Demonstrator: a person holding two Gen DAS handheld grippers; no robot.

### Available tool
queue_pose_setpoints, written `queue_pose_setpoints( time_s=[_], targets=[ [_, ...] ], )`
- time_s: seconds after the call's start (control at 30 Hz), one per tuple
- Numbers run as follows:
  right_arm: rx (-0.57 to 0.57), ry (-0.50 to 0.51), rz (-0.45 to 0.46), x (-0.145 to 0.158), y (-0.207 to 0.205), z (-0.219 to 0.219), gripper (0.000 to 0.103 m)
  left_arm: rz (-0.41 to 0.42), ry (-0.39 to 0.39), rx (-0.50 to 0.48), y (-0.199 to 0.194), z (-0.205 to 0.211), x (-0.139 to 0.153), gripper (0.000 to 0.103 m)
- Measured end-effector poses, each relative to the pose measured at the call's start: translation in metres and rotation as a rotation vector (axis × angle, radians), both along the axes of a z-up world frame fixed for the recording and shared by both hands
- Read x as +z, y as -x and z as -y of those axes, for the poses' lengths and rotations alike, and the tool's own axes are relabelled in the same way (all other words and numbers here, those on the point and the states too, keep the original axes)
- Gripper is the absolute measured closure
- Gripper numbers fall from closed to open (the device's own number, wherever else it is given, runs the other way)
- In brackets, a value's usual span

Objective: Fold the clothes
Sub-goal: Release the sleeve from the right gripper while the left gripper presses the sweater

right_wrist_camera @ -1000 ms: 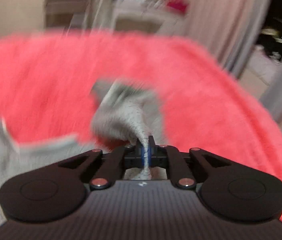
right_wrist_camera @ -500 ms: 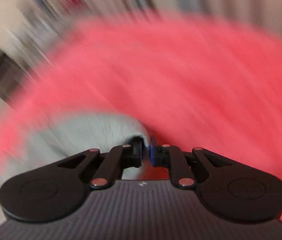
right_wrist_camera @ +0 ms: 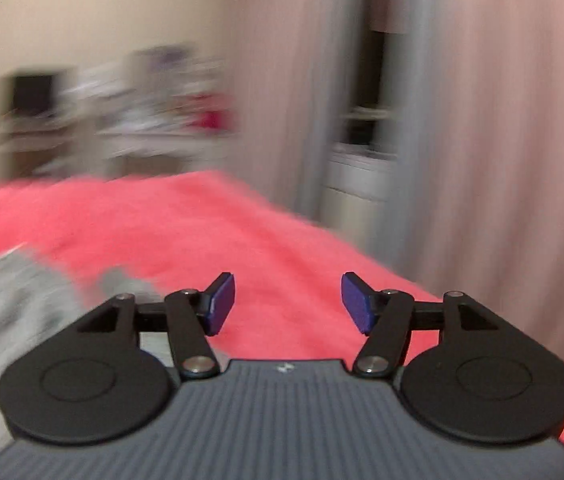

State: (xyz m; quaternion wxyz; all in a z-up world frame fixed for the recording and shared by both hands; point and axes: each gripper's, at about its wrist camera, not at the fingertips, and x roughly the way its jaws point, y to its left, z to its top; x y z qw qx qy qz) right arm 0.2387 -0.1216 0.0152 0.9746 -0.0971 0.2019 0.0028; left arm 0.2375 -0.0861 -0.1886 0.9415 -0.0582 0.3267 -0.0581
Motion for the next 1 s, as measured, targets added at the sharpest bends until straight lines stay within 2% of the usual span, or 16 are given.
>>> queue_pose_setpoints(
  time_s=[0.07,0.17,0.23,0.27,0.3,0.33,0.4,0.43,0.57,0.6,0.7,0.77,0.83,0.93,1.0],
  targets=[
    [0.129,0.068,-0.091,-0.005,-0.037,-0.019,0.039,0.005,0.005,0.000,0.000,-0.001,-0.002,0.000],
    [0.153,0.191,-0.220,-0.028,-0.094,-0.036,0.039,0.014,0.003,-0.002,0.002,-0.001,-0.004,0.000],
    [0.129,0.201,-0.370,-0.050,-0.121,-0.034,0.041,0.019,-0.001,-0.003,0.003,0.000,-0.005,0.000],
    [0.118,0.168,-0.447,-0.057,-0.132,-0.029,0.052,0.021,-0.004,-0.004,0.003,0.000,-0.006,0.000],
    [0.098,0.067,-0.482,-0.056,-0.137,-0.019,0.098,0.023,-0.007,-0.004,0.003,0.000,-0.006,0.000],
    [0.035,-0.034,-0.440,-0.044,-0.137,-0.008,0.096,0.025,-0.007,-0.005,0.003,0.000,-0.007,0.000],
    [-0.180,-0.184,-0.180,-0.005,-0.105,0.027,0.096,0.026,-0.005,-0.006,0.002,-0.001,-0.007,0.000],
    [-0.276,-0.268,-0.059,0.015,-0.081,0.045,0.095,0.026,-0.006,-0.006,0.002,-0.001,-0.008,0.000],
    [-0.461,-0.617,0.194,0.066,0.053,0.099,0.095,0.015,-0.001,-0.006,0.000,0.000,-0.005,0.000],
    [-0.502,-0.701,0.247,0.076,0.087,0.112,0.095,0.011,0.000,-0.006,0.000,-0.001,-0.005,0.000],
    [-0.604,-0.898,0.263,0.067,0.194,0.136,0.093,-0.011,-0.001,-0.011,-0.002,-0.003,-0.002,0.000],
    [-0.641,-0.941,0.183,0.043,0.244,0.132,0.093,-0.037,-0.002,-0.016,-0.005,-0.003,0.004,0.000],
    [-0.646,-0.962,0.035,0.010,0.273,0.117,0.093,-0.064,-0.001,-0.030,-0.007,-0.003,0.014,0.000],
    [-0.567,-0.964,-0.265,-0.035,0.286,0.098,0.091,-0.108,0.004,-0.051,-0.006,-0.008,0.029,0.000],
    [-0.515,-0.960,-0.449,-0.062,0.293,0.087,0.088,-0.170,0.002,-0.064,-0.003,-0.013,0.037,0.000]
  ],
)
